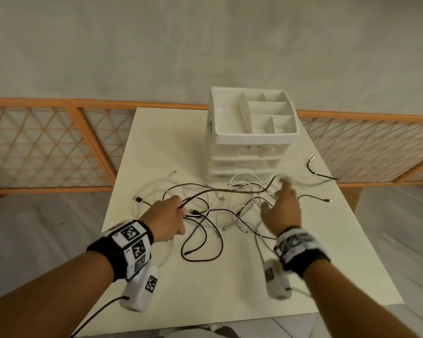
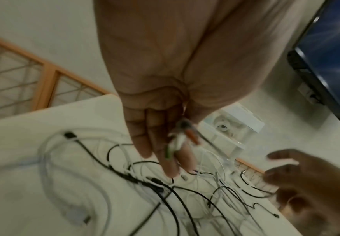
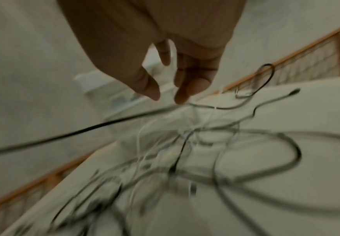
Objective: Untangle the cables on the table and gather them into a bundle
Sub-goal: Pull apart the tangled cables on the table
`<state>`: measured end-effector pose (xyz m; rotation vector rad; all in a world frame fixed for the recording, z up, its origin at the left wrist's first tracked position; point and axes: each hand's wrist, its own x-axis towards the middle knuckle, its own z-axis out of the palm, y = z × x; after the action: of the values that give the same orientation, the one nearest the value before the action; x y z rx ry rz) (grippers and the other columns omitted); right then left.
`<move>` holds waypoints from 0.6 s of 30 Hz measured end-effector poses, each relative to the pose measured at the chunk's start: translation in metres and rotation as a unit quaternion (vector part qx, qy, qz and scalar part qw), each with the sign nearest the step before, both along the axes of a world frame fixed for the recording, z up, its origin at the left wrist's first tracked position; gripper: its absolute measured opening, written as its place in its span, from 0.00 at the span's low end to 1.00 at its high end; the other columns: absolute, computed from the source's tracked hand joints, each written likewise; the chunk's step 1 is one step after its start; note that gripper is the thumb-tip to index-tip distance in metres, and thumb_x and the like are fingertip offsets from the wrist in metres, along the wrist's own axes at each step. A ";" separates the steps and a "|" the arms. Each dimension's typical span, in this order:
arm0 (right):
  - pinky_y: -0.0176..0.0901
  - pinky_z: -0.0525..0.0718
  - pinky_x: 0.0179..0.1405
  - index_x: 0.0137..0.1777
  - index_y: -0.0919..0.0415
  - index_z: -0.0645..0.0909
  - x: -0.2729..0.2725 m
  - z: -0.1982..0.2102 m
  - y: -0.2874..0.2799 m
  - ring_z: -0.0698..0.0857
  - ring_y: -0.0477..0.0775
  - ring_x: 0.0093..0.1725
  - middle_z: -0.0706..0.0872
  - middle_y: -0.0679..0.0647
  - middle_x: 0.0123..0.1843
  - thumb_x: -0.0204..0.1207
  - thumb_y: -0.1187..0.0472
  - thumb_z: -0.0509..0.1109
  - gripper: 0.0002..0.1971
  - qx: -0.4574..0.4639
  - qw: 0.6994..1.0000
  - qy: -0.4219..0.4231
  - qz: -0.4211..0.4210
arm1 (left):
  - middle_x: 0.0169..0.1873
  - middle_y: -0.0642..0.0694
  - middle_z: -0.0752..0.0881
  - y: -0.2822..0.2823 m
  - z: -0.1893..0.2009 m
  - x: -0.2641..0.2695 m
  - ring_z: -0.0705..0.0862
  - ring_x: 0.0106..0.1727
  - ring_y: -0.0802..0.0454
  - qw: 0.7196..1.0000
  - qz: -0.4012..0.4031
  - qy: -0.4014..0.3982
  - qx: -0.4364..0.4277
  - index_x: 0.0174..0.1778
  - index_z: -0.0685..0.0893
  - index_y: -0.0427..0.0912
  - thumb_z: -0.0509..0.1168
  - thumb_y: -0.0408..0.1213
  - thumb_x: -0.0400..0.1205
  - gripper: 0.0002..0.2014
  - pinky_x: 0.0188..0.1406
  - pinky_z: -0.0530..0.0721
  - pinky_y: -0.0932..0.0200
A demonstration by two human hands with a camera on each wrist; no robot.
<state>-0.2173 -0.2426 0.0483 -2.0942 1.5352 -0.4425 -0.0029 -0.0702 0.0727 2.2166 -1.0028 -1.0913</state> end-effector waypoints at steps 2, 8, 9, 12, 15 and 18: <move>0.51 0.86 0.58 0.66 0.51 0.81 0.012 -0.032 0.031 0.88 0.63 0.59 0.89 0.57 0.59 0.76 0.56 0.71 0.17 0.048 0.993 0.066 0.085 | 0.44 0.38 0.90 -0.002 0.000 -0.003 0.91 0.37 0.45 0.998 0.050 0.038 -0.005 0.46 0.75 0.39 0.55 0.35 0.88 0.07 0.35 0.85 0.57; 0.50 0.84 0.58 0.61 0.56 0.81 0.040 -0.087 0.073 0.85 0.61 0.59 0.83 0.56 0.62 0.78 0.51 0.67 0.15 0.156 0.952 0.217 0.151 | 0.33 0.43 0.78 -0.011 0.011 -0.010 0.78 0.27 0.45 0.994 0.076 0.065 -0.045 0.44 0.75 0.39 0.57 0.43 0.88 0.12 0.31 0.85 0.47; 0.49 0.86 0.55 0.55 0.55 0.82 0.040 -0.088 0.072 0.85 0.60 0.55 0.84 0.56 0.58 0.77 0.54 0.67 0.10 0.156 0.953 0.214 0.149 | 0.30 0.44 0.76 -0.011 0.012 -0.011 0.74 0.26 0.46 0.992 0.088 0.067 -0.057 0.42 0.75 0.39 0.59 0.44 0.88 0.13 0.23 0.78 0.53; 0.43 0.88 0.51 0.48 0.56 0.86 0.039 -0.069 0.056 0.89 0.52 0.47 0.90 0.54 0.47 0.80 0.57 0.67 0.07 0.137 0.976 0.098 0.134 | 0.25 0.45 0.74 -0.011 0.020 -0.009 0.70 0.22 0.50 0.978 0.132 0.117 -0.109 0.36 0.76 0.39 0.63 0.41 0.87 0.14 0.17 0.64 0.63; 0.23 0.79 0.35 0.54 0.57 0.91 0.037 -0.008 0.032 0.85 0.34 0.30 0.91 0.53 0.36 0.84 0.59 0.70 0.08 0.091 0.982 -0.091 0.137 | 0.31 0.41 0.82 -0.012 0.031 -0.001 0.79 0.27 0.49 0.948 0.192 0.191 -0.165 0.39 0.79 0.37 0.62 0.38 0.88 0.12 0.21 0.77 0.58; 0.36 0.86 0.53 0.54 0.52 0.93 0.026 0.054 0.020 0.90 0.43 0.44 0.95 0.50 0.44 0.82 0.55 0.73 0.08 0.049 0.962 -0.170 0.209 | 0.44 0.40 0.90 -0.016 0.041 0.006 0.86 0.45 0.45 0.925 0.220 0.227 -0.210 0.43 0.79 0.39 0.59 0.37 0.89 0.11 0.46 0.86 0.50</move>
<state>-0.1917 -0.2228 0.1023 -2.0605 0.8735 -0.5224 0.0026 -0.0860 0.1141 1.6237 -0.4496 -0.9981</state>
